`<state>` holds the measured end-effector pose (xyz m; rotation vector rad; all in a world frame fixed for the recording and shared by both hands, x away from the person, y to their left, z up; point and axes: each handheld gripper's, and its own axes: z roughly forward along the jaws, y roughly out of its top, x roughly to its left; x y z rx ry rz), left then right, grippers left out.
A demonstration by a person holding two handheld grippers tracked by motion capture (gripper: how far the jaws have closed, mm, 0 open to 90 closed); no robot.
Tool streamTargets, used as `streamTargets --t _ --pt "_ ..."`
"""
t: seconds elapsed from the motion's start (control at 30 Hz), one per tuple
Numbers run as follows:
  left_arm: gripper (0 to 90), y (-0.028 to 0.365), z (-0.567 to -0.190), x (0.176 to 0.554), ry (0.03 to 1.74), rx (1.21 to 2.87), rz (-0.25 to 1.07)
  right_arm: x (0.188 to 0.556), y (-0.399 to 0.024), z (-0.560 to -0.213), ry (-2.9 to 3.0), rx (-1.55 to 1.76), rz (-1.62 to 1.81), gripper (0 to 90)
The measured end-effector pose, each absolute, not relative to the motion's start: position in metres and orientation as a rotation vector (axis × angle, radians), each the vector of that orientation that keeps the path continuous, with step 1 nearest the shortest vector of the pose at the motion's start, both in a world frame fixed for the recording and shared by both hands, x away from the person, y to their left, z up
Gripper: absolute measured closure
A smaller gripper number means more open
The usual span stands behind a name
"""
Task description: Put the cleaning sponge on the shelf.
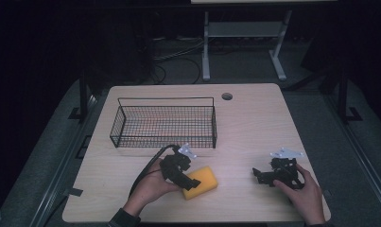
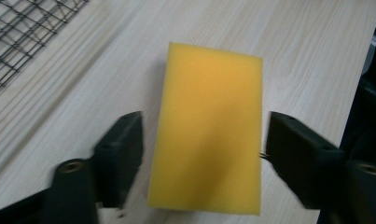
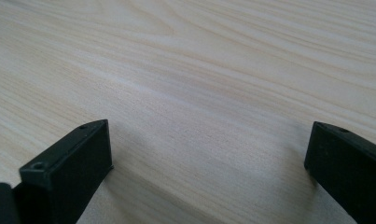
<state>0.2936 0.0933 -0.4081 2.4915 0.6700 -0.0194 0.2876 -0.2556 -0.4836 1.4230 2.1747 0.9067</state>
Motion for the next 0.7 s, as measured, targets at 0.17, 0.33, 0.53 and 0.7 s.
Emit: streamTargets --t 0.17,0.33,0.53,0.7 --pt "12.6 0.080 -0.414 0.296 0.654 2.572 0.002 0.288 -0.256 -0.484 2.175 1.423 0.906 0.0" --pt "12.7 0.070 -0.419 0.296 0.609 2.625 -0.010 0.288 -0.256 -0.484 2.175 1.423 0.906 0.0" --pt "13.0 0.060 -0.429 0.296 0.578 2.688 0.005 0.288 -0.256 -0.484 2.175 1.423 0.906 0.0" --pt "13.0 0.057 -0.437 0.297 0.574 2.726 0.012 0.288 -0.256 -0.484 2.175 1.424 0.906 0.0"
